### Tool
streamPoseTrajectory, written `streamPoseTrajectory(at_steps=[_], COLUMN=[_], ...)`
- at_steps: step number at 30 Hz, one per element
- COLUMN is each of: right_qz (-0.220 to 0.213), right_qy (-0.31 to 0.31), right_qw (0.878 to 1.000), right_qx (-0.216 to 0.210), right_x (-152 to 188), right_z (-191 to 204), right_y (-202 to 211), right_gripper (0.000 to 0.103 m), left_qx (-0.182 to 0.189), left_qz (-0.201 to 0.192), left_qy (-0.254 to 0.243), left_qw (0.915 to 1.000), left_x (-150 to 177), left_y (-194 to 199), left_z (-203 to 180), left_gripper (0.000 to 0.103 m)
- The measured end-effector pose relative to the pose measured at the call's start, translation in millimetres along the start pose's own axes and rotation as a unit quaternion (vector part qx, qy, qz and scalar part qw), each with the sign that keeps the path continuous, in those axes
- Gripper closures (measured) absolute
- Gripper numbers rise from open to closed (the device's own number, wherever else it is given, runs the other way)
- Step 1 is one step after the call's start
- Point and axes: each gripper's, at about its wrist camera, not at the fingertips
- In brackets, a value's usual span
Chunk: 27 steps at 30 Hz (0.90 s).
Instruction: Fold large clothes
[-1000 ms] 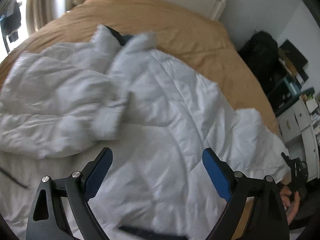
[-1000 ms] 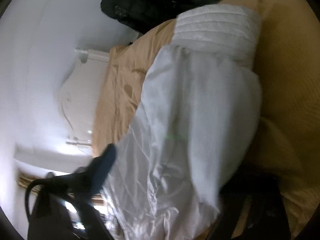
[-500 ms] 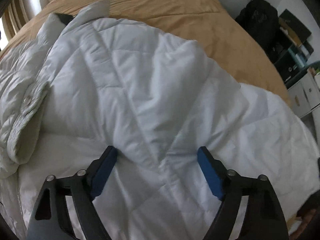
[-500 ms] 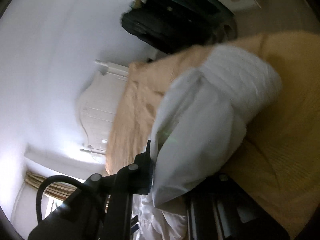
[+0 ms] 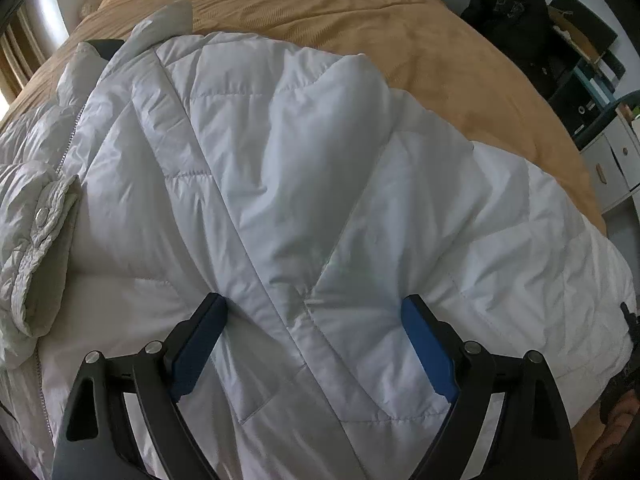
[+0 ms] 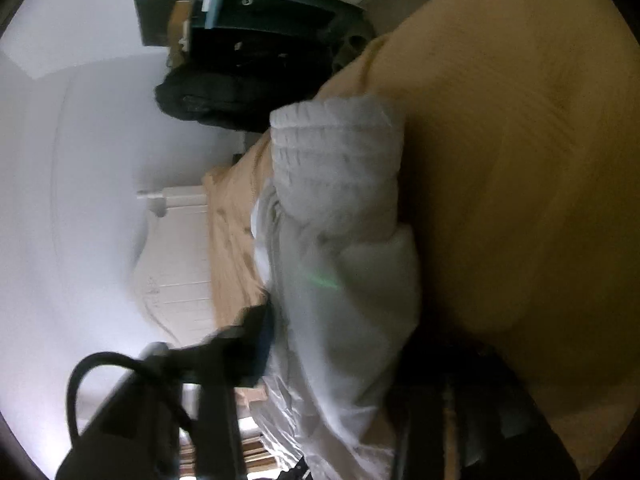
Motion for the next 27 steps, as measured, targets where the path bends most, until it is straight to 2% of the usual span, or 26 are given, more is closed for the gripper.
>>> streamPoseTrajectory(at_steps=[1,4,10,13,15,16,18,22,25,27], right_qz=[0.005,0.021,0.020,0.022,0.022,0.021,0.017,0.030,0.049,0.066], right_qy=[0.019,0.062,0.113,0.154,0.190,0.205,0.243,0.294,0.345,0.381], right_qw=[1.000,0.997,0.993,0.988,0.981,0.978,0.970,0.954,0.936,0.921], right_qx=[0.013,0.029,-0.001,-0.023,-0.030,-0.031,-0.026,-0.041,-0.046,-0.050], right_x=[2.0,1.3,8.3,26.7,44.4,50.7,71.1,116.8,166.7,211.0], right_z=[4.5,19.8,59.5,96.2,130.1,145.4,177.4,226.8,264.8,285.5], right_y=[-1.7,-2.0,-0.3,10.4,15.3,17.1,16.4,18.0,10.5,4.0], right_gripper=[0.086,0.091,0.094,0.094,0.094,0.094,0.094,0.094,0.094,0.094], left_qx=[0.000,-0.001,-0.006,0.012,0.027,0.038,0.062,0.086,0.097,0.099], left_qz=[0.001,-0.002,0.001,0.010,0.015,0.015,0.014,-0.039,-0.084,-0.099], left_qy=[-0.001,-0.003,-0.029,-0.031,-0.021,-0.010,0.008,0.031,0.056,0.072], left_qw=[1.0000,1.0000,0.9996,0.9994,0.9993,0.9991,0.9980,0.9950,0.9902,0.9875], left_x=[-0.3,-0.8,3.1,0.7,-2.1,-1.8,1.4,17.2,41.9,57.5], left_y=[-0.1,-2.5,-0.7,2.2,7.5,14.5,29.9,75.3,115.8,133.5], left_z=[-0.6,-2.0,-13.3,-8.3,0.3,10.7,33.2,97.4,175.5,219.9], left_gripper=[0.012,0.012,0.011,0.011,0.020,0.027,0.028,0.028,0.028,0.026])
Point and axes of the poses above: each gripper's, at about its wrist camera, not at the fingertips, and y roughly against the way its jaws point, z to its left, x to its underside, and after that the axes turned 10 degrees about -x, right-handed
